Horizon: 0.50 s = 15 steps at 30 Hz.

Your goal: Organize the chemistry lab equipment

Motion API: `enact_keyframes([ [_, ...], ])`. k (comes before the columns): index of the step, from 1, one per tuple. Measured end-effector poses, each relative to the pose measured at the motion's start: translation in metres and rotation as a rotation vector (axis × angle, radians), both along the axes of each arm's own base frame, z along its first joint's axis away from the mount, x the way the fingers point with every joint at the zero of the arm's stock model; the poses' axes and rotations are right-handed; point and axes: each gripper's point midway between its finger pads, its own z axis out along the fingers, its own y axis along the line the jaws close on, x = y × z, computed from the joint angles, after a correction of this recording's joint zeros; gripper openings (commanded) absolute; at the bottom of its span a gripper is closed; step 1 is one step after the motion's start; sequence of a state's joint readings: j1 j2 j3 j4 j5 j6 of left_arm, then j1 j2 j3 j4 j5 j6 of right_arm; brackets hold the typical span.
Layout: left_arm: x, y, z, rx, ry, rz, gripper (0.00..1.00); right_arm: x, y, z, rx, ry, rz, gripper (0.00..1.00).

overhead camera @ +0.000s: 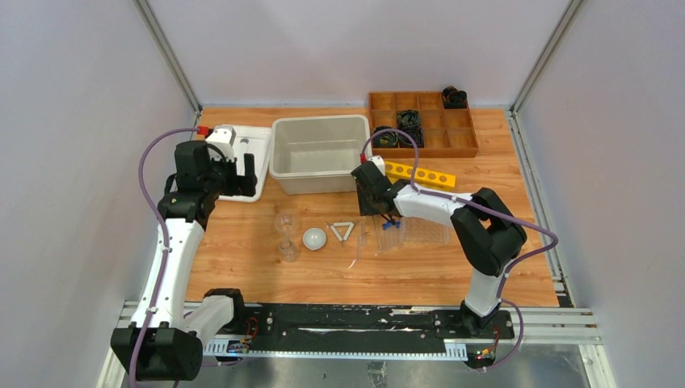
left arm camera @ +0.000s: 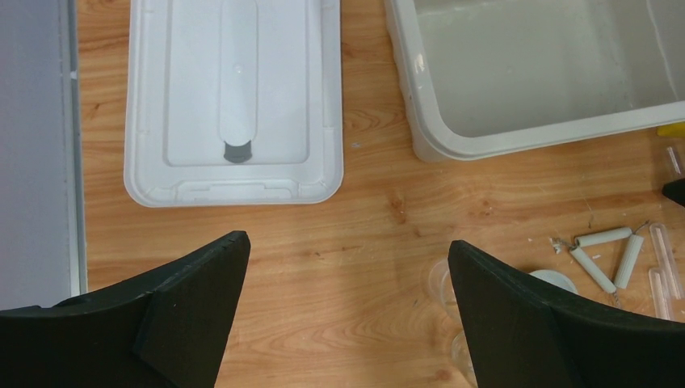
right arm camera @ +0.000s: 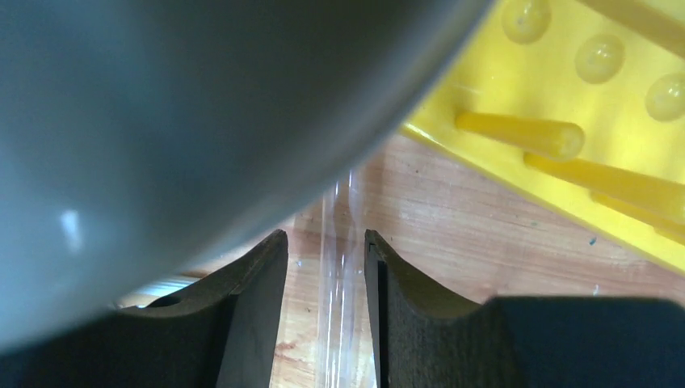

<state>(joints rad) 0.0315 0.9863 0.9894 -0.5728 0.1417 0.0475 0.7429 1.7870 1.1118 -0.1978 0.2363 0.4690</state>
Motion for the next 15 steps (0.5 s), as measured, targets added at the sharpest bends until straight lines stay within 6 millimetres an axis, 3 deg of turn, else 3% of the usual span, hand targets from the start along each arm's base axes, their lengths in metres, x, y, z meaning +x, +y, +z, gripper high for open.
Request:
enact_keyframes([
  [10,-0.003,-0.006,-0.002,-0.014,0.012,-0.036,1.00,0.006,0.006,-0.003,0.013,-0.031,-0.024,0.30],
  [15,-0.006,-0.012,0.001,-0.032,0.019,-0.063,1.00,0.007,0.005,-0.006,0.028,-0.056,-0.035,0.28],
])
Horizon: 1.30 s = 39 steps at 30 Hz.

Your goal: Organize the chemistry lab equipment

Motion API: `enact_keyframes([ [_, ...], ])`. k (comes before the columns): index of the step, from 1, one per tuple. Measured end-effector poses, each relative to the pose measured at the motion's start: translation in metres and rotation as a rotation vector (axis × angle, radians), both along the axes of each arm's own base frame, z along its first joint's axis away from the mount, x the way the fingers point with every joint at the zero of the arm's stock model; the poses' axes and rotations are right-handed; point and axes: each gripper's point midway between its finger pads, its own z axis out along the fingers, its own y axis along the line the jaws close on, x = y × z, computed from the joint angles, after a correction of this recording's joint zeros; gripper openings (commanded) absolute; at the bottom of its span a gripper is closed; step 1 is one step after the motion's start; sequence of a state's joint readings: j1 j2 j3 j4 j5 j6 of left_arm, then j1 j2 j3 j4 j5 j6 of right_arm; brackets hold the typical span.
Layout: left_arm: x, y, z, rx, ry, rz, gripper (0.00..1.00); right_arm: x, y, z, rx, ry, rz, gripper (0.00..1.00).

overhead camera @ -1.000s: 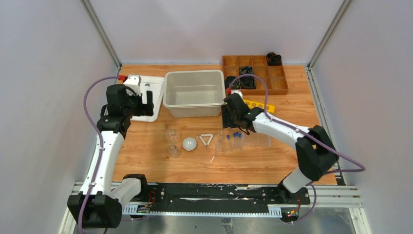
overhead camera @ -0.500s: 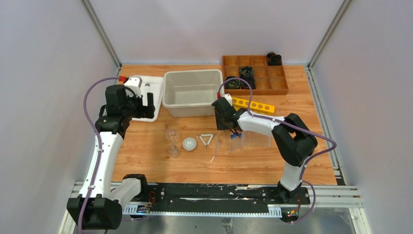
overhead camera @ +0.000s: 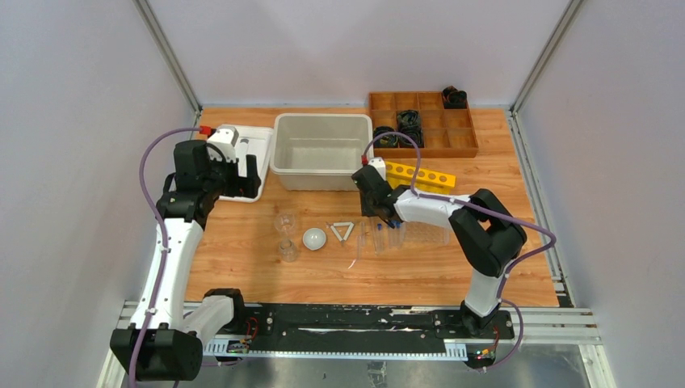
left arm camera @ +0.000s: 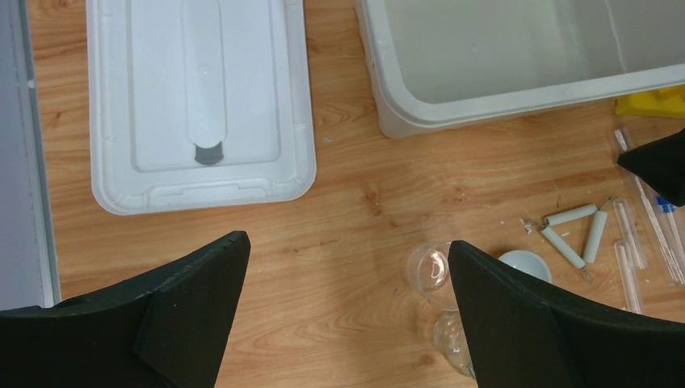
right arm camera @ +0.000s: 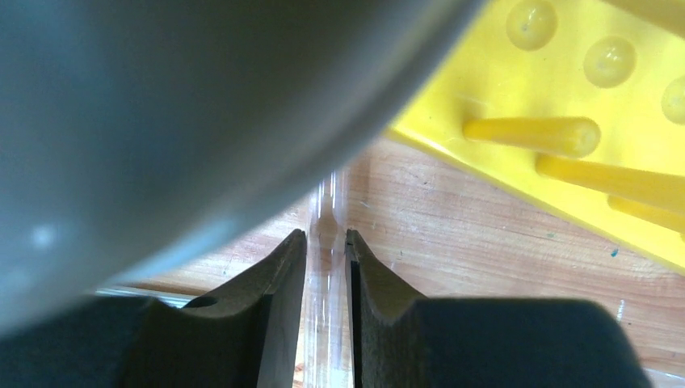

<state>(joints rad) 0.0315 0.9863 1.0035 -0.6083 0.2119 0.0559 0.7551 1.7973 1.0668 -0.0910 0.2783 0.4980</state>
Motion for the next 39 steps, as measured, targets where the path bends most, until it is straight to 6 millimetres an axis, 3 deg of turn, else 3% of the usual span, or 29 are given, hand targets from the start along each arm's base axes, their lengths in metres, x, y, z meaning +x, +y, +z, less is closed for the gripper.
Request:
enact_keyframes([
  [11,-0.003,-0.011,0.016,-0.039,-0.018,-0.046,1.00,-0.017,-0.002,-0.001,-0.005,-0.022,0.017,0.42],
  [17,-0.007,-0.012,0.015,-0.043,-0.009,-0.054,1.00,-0.020,-0.001,0.000,-0.020,-0.027,0.046,0.38],
  [26,-0.014,-0.014,0.025,-0.046,-0.019,-0.066,1.00,-0.045,-0.008,-0.006,-0.054,-0.008,0.096,0.40],
  [32,-0.017,-0.016,0.031,-0.051,-0.030,-0.077,1.00,-0.050,-0.009,-0.008,-0.055,-0.009,0.104,0.32],
  [39,-0.023,-0.020,0.030,-0.057,-0.021,-0.096,1.00,-0.051,-0.007,-0.008,-0.048,-0.006,0.108,0.16],
])
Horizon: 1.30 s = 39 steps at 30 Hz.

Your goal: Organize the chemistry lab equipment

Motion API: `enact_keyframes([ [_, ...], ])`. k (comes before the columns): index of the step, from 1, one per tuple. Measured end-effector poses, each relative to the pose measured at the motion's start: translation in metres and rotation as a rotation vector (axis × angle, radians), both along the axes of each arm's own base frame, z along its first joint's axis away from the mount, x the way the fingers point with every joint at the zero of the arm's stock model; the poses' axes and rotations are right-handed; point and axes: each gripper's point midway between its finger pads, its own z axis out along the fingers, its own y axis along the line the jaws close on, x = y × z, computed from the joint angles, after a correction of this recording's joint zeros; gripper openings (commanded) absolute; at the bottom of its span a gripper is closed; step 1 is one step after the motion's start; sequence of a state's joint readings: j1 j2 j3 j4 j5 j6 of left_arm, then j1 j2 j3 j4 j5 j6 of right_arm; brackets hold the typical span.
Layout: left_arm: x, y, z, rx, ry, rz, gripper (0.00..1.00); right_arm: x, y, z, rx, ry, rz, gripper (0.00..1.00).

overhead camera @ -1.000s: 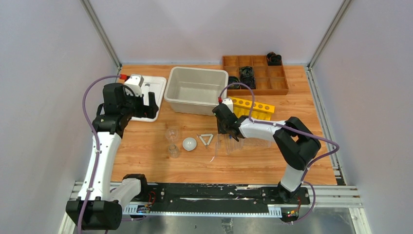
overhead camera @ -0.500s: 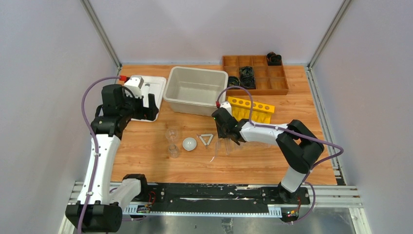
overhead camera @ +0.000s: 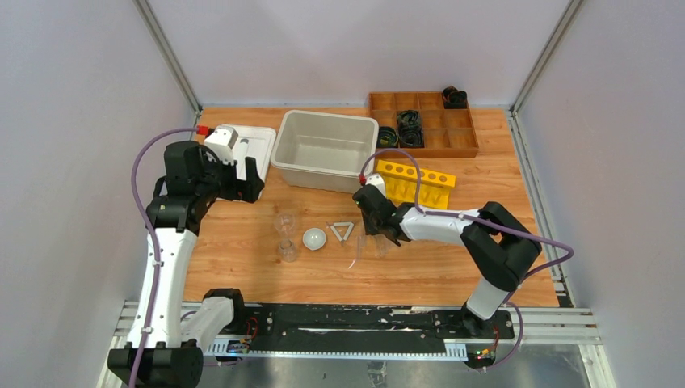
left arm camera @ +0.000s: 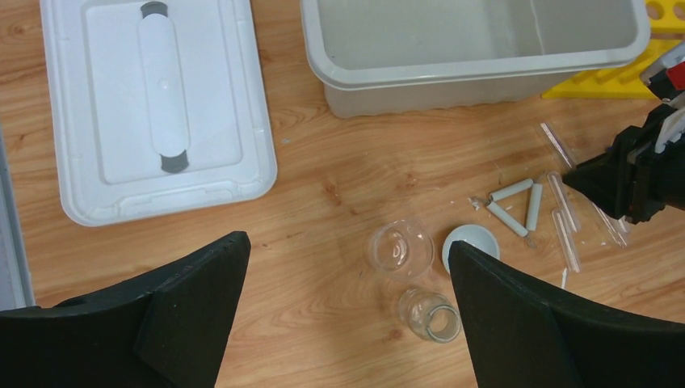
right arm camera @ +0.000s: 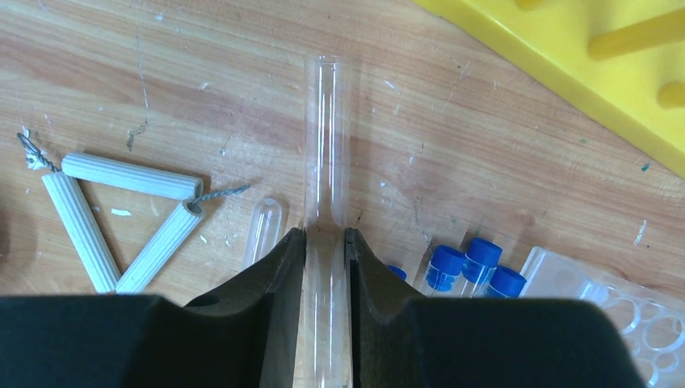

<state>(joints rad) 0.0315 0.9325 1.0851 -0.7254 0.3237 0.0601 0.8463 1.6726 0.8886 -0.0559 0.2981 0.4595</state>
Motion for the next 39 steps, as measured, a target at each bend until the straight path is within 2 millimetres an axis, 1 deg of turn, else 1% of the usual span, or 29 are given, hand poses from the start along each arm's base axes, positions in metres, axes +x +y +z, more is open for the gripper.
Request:
enact_keyframes([
  [4,-0.005,-0.005,0.005,-0.012,-0.011,-0.027,1.00,-0.007,-0.002,0.004,0.015,0.007,0.004,0.11],
  [6,-0.007,-0.007,0.009,-0.016,-0.024,-0.041,1.00,-0.013,-0.005,0.013,0.034,0.002,0.007,0.09],
  [8,-0.010,-0.009,0.013,-0.022,-0.034,-0.052,1.00,-0.019,-0.004,0.032,0.072,-0.022,0.018,0.06],
  [13,-0.013,-0.014,0.026,-0.035,-0.065,-0.077,1.00,-0.035,0.009,0.096,0.223,-0.118,0.066,0.00],
  [15,-0.015,-0.016,0.031,-0.041,-0.081,-0.089,1.00,-0.042,0.015,0.120,0.278,-0.155,0.090,0.00],
  [17,-0.019,-0.020,0.037,-0.051,-0.098,-0.109,1.00,-0.044,0.024,0.143,0.322,-0.186,0.109,0.00],
  [20,-0.024,-0.027,0.045,-0.073,-0.121,-0.143,1.00,-0.035,0.047,0.193,0.412,-0.255,0.125,0.00],
  [22,-0.028,-0.032,0.050,-0.093,-0.130,-0.166,0.99,-0.024,0.066,0.233,0.495,-0.316,0.131,0.00],
  [24,-0.031,-0.038,0.053,-0.117,-0.132,-0.191,0.98,-0.013,0.086,0.268,0.577,-0.376,0.138,0.00],
  [27,-0.035,-0.046,0.055,-0.156,-0.125,-0.229,0.94,-0.003,0.118,0.306,0.671,-0.436,0.165,0.00],
  [29,-0.037,-0.052,0.057,-0.188,-0.119,-0.253,0.92,-0.002,0.139,0.320,0.711,-0.462,0.190,0.00],
  [30,-0.037,-0.055,0.058,-0.203,-0.118,-0.264,0.91,-0.004,0.149,0.324,0.726,-0.473,0.205,0.00],
  [35,-0.041,-0.069,0.067,-0.283,-0.118,-0.325,0.85,-0.020,0.187,0.324,0.770,-0.502,0.280,0.00],
  [37,-0.042,-0.074,0.068,-0.312,-0.119,-0.347,0.81,-0.026,0.198,0.323,0.788,-0.507,0.300,0.00],
  [39,-0.044,-0.078,0.067,-0.334,-0.111,-0.370,0.76,-0.030,0.204,0.324,0.799,-0.515,0.312,0.00],
])
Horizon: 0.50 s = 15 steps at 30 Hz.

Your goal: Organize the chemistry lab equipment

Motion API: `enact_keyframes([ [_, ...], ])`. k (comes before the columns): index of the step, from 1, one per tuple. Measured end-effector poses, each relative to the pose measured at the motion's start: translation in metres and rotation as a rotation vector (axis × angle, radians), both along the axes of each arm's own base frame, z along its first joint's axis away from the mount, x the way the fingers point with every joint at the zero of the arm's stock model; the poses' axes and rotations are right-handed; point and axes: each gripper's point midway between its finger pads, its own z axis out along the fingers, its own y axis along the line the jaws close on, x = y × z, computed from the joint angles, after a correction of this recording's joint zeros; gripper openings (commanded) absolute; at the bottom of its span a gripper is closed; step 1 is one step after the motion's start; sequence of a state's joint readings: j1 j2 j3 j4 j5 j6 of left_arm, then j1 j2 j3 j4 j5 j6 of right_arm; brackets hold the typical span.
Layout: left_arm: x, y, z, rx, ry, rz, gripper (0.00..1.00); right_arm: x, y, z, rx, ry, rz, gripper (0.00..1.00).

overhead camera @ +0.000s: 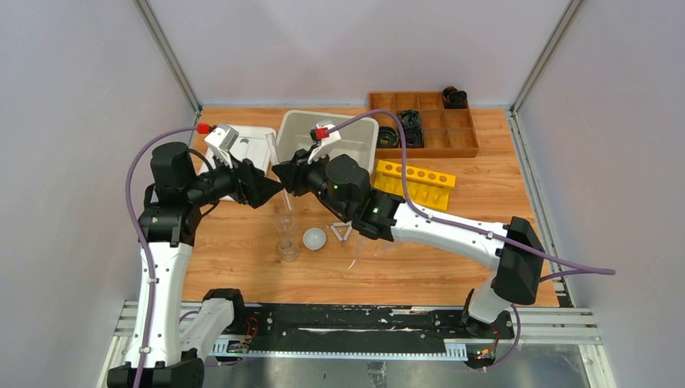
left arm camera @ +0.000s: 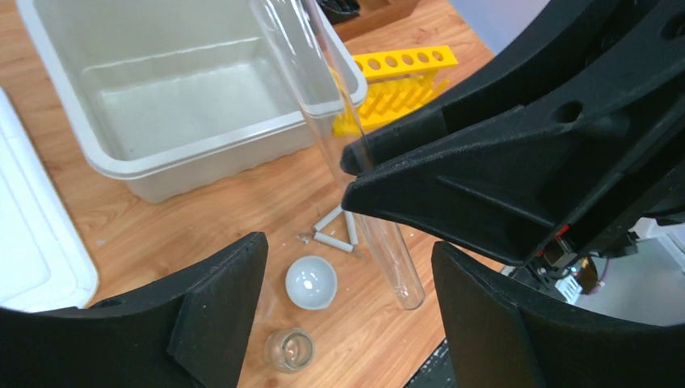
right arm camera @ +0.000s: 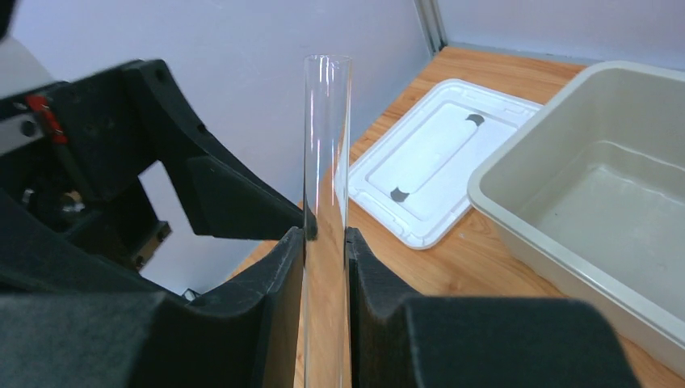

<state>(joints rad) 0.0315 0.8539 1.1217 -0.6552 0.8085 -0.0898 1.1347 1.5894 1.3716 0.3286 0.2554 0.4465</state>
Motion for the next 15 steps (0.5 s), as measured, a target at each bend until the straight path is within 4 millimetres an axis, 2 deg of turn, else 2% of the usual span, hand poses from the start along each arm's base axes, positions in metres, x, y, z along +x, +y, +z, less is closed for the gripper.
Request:
enact_keyframes([
  [8,-0.002,-0.010,-0.010,-0.042,0.043,-0.068,0.57,-0.005,0.008,0.024,0.089,-0.036,0.013,0.00],
  [15,-0.008,-0.015,-0.010,-0.068,0.058,-0.114,0.26,-0.005,0.009,0.031,0.118,-0.042,0.015,0.00],
])
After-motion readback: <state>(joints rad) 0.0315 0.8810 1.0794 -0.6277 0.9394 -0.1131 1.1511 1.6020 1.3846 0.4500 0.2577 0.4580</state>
